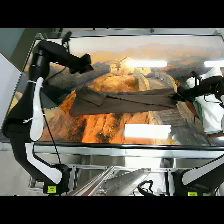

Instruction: Fold the shirts.

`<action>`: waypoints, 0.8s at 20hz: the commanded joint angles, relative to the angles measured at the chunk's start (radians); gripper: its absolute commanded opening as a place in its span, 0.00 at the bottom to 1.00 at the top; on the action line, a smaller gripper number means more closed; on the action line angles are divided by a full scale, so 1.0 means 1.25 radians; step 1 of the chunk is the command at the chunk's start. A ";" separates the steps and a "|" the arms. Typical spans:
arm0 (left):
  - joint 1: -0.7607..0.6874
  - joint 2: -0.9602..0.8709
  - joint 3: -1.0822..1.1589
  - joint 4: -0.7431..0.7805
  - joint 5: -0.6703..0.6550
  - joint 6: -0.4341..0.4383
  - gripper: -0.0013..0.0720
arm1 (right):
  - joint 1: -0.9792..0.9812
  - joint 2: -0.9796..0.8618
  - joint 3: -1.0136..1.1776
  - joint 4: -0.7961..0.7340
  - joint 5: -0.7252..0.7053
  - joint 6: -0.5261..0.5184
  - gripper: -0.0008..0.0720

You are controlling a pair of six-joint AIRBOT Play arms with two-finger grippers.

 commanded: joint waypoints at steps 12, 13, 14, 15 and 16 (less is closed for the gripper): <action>-0.367 -0.359 0.107 0.000 -0.140 -0.013 0.04 | 0.047 0.359 0.166 0.107 -0.247 0.113 0.04; -0.367 -0.363 0.107 -0.001 -0.144 -0.017 0.04 | 0.052 0.367 0.166 0.108 -0.253 0.123 0.04; -0.365 -0.367 0.107 -0.002 -0.139 -0.017 0.04 | 0.058 0.372 0.167 0.108 -0.261 0.130 0.04; -0.362 -0.367 0.107 -0.014 -0.132 -0.016 0.04 | 0.065 0.374 0.167 0.108 -0.268 0.132 0.04; -0.355 -0.364 0.107 -0.044 -0.127 -0.014 0.04 | 0.070 0.374 0.166 0.107 -0.271 0.140 0.04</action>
